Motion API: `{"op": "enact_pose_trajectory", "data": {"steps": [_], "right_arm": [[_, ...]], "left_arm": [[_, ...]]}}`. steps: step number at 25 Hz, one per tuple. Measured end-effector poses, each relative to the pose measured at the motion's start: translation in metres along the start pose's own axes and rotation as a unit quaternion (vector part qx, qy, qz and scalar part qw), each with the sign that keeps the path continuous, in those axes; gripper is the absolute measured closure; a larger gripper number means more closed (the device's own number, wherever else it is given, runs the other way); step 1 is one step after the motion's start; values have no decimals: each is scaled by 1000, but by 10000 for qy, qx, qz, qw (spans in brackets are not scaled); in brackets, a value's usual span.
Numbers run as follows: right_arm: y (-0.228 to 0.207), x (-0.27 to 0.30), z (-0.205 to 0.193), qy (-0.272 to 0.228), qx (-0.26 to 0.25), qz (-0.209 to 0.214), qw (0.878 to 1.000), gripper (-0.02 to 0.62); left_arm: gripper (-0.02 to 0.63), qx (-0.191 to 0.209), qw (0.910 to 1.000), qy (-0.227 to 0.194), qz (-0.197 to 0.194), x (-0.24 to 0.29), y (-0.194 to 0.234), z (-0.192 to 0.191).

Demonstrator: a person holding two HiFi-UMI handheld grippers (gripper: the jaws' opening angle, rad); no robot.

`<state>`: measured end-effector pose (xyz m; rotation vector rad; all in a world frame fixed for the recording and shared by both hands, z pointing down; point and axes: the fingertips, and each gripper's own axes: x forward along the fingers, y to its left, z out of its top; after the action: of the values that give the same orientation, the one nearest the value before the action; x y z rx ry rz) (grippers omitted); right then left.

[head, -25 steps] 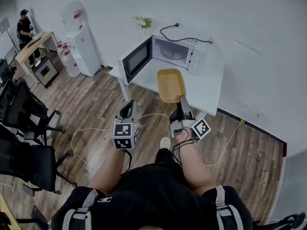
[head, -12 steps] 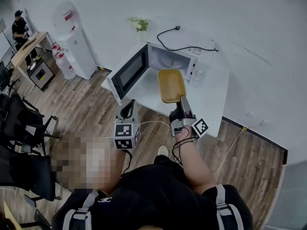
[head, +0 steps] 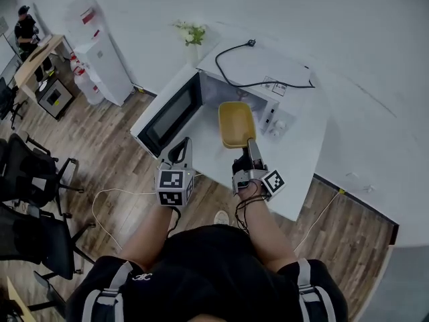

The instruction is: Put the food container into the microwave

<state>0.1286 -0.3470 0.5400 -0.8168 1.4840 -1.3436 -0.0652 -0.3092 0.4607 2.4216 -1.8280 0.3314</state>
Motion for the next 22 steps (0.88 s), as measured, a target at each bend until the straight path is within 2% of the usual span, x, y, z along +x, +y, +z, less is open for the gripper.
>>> {"op": "enact_pose_trajectory", "data": {"steps": [5,12,19,22], "right_arm": [[-32,30,30,-176,146,-210,9995,374],[-58,68,42,-350,-4,-370,9987,373],[-67,107,63,-1099,-141,-277,9935,374],[-73,124,69,-1338,-218,-395,9900,373]], "left_arm": [[594,61,9998,192,-20,44,-2,-1],[594,155,9993,301,-185,92,16,-1],[594,292,9973,199,-649,139,34,12],[594,267,9961,258,-798,157,42,13]]}}
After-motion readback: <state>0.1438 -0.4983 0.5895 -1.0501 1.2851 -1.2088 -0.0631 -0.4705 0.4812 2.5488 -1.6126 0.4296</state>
